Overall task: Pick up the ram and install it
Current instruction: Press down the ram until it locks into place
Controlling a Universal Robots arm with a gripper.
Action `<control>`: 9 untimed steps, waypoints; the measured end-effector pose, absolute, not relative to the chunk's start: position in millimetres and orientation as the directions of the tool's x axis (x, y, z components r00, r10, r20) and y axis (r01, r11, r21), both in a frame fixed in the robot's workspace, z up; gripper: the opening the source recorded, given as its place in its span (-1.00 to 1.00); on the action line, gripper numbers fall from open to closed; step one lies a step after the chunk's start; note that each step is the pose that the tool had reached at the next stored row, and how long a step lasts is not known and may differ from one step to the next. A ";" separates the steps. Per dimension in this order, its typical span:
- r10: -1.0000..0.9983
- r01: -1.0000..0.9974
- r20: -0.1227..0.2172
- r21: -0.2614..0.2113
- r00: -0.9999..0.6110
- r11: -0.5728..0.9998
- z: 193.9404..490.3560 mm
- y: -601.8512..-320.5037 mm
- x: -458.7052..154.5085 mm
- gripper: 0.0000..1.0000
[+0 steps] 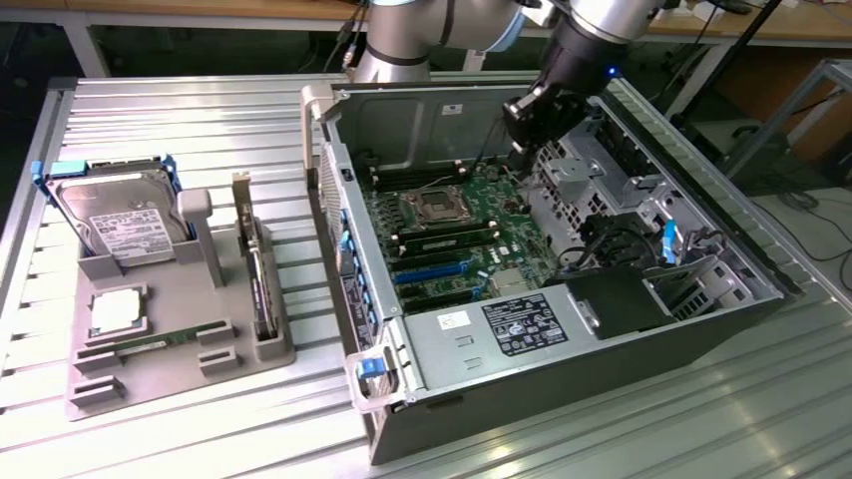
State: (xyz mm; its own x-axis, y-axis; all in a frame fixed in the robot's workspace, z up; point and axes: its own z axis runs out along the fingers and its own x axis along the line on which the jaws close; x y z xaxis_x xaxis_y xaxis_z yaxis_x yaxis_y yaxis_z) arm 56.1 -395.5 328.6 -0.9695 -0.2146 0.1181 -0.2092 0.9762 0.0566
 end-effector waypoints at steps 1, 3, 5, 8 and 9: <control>-0.196 -0.191 0.118 0.057 -0.973 0.980 328.6 -395.5 56.1 -0.79; -0.150 -0.144 0.118 0.057 -0.982 0.988 328.6 -395.5 56.1 -0.79; -0.120 -0.114 0.118 0.057 -0.986 0.992 328.6 -395.4 56.1 -0.79; -0.118 -0.112 0.118 0.057 -0.986 0.992 328.6 -395.5 56.1 -0.79; -0.118 -0.112 0.118 0.057 -0.986 0.992 328.6 -395.5 56.1 -0.79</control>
State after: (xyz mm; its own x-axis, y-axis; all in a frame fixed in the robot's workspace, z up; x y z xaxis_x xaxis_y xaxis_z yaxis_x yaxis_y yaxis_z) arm 56.1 -395.5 328.6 -0.9859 -0.1183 0.1180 -0.1123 0.9921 0.0566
